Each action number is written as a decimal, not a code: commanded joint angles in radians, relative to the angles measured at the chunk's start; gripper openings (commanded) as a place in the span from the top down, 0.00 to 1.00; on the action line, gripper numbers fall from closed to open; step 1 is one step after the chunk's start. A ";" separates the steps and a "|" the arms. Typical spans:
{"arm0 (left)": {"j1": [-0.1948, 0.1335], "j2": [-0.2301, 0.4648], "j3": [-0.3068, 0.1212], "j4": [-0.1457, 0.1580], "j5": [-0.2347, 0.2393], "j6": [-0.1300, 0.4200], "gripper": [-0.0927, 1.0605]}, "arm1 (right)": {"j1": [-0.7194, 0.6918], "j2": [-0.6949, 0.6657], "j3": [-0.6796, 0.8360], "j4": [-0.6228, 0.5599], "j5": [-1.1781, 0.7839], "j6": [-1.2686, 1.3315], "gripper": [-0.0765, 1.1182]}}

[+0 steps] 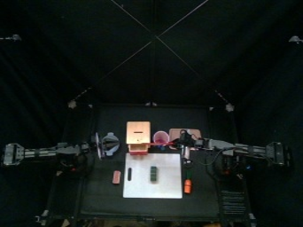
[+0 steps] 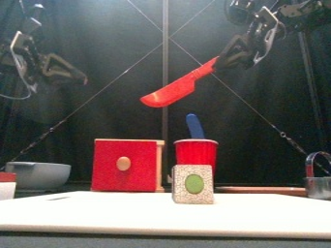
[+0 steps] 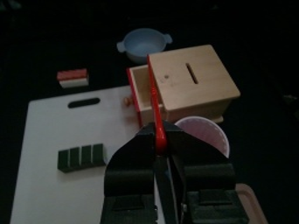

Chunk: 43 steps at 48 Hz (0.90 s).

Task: Place sushi on board then cut the sushi with the knife then place the pieces on the plate
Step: Grasp knife edge with left hand

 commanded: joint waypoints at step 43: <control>-0.146 0.604 -0.301 0.051 -0.218 0.005 0.13 | 0.120 0.109 0.049 0.083 -0.313 0.002 0.71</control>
